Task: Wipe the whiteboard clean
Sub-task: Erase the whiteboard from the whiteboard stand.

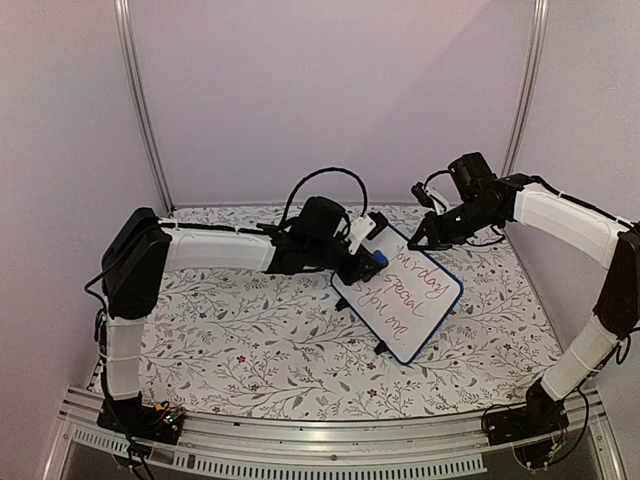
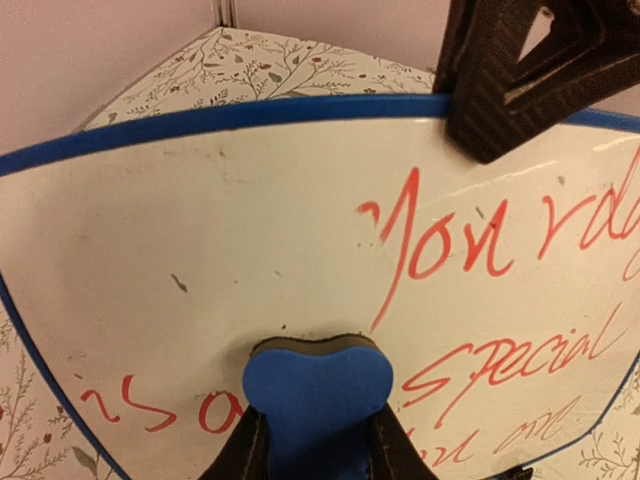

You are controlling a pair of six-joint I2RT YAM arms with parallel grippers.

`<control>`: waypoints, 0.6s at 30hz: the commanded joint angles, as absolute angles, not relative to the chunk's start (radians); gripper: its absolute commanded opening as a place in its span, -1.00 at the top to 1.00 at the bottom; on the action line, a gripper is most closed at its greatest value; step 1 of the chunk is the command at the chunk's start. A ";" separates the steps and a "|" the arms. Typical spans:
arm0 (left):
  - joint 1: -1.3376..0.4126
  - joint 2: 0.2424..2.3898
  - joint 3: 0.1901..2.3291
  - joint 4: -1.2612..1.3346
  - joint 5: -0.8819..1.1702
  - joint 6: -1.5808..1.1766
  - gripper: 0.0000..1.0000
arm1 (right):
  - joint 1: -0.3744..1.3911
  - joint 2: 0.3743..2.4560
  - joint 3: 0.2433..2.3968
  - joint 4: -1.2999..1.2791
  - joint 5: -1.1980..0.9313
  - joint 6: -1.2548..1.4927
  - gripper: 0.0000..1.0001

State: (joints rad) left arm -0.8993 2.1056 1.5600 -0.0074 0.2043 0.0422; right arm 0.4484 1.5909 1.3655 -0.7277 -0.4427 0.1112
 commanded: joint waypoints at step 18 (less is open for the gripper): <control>-0.916 2.136 1.609 -0.082 0.217 0.062 1.00 | 0.497 1.608 1.370 -0.744 -0.574 0.069 1.00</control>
